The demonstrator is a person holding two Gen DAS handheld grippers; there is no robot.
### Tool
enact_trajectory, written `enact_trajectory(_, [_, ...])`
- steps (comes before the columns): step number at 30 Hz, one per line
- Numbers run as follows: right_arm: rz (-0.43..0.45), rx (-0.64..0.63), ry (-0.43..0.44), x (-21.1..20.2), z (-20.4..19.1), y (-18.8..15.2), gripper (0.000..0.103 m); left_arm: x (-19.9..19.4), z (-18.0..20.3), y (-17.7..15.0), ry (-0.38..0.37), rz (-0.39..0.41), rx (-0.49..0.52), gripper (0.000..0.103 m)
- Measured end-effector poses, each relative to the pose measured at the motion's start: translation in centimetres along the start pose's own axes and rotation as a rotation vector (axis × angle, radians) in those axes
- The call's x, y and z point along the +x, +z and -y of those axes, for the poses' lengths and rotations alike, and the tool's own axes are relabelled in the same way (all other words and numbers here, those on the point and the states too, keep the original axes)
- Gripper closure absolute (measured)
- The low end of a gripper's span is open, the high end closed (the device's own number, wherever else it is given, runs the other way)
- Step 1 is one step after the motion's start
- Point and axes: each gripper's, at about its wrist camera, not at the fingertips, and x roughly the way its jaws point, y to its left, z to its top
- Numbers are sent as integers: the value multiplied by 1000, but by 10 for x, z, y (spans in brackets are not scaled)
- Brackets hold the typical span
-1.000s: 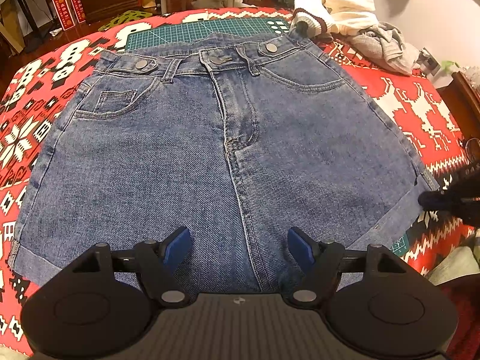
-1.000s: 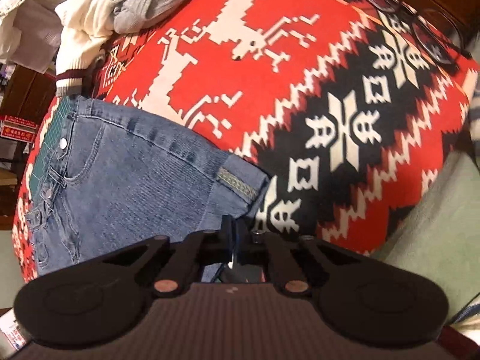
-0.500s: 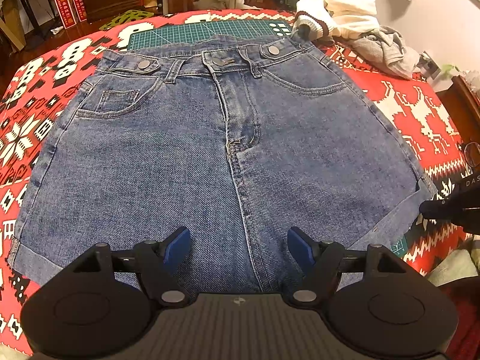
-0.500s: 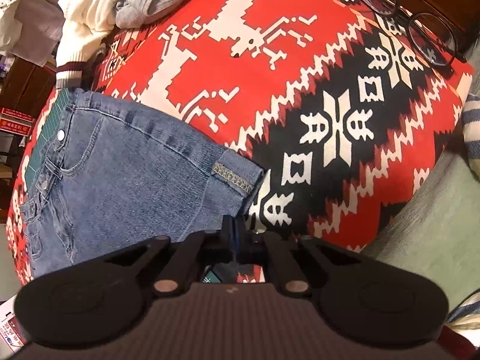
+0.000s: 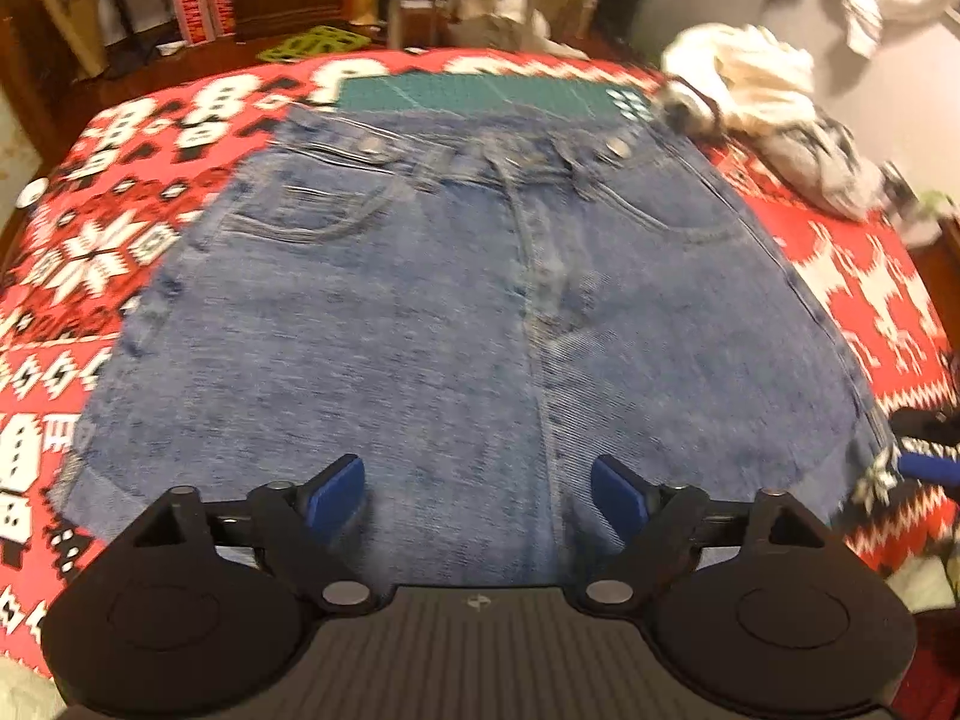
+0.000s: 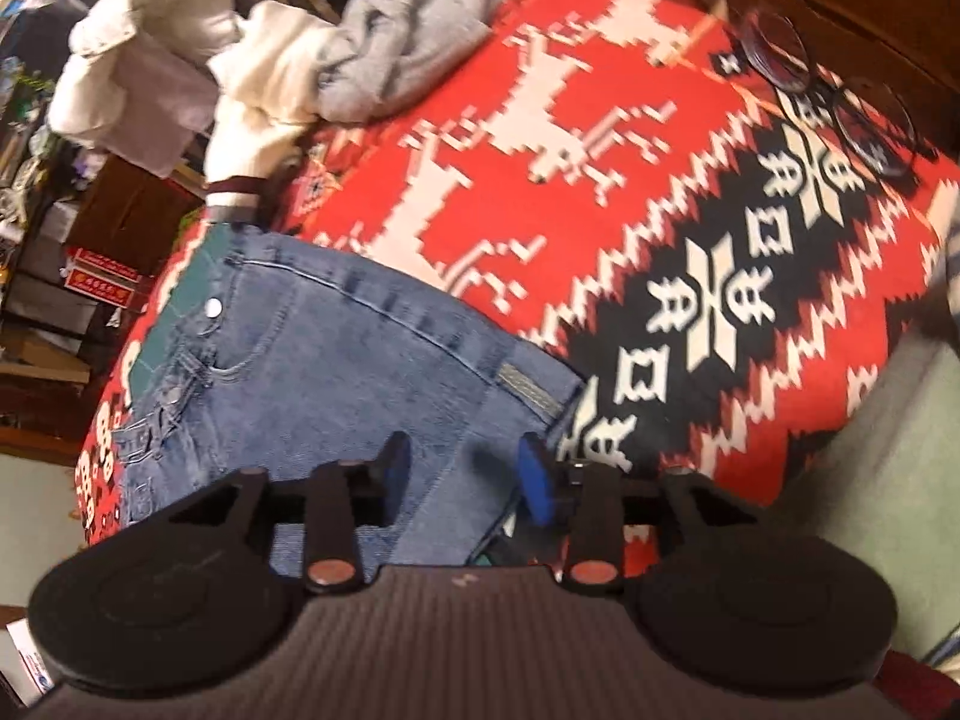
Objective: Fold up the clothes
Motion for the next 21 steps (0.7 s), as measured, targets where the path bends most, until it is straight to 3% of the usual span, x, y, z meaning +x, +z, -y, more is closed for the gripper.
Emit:
enact_trajectory(3, [26,-31,14,-4,-6,-1,29,-5,-14,1,15,25,-48,17])
enact_trajectory(7, [38,-76,24,-6,-15,-3,20,-9,-29,5,35,40,-90,17])
enact_trajectory(11, [31,-123,38,-4,-22,-9,2,-15,-45,12,65,21,-131,17])
enact_trajectory(15, [23,-168,39,-1,-30,-13,0,-25,-66,17,68,21,-159,17])
enact_trajectory(21, [-5,-199,7,10,-37,-14,0,-50,-120,15,128,120,-241,14])
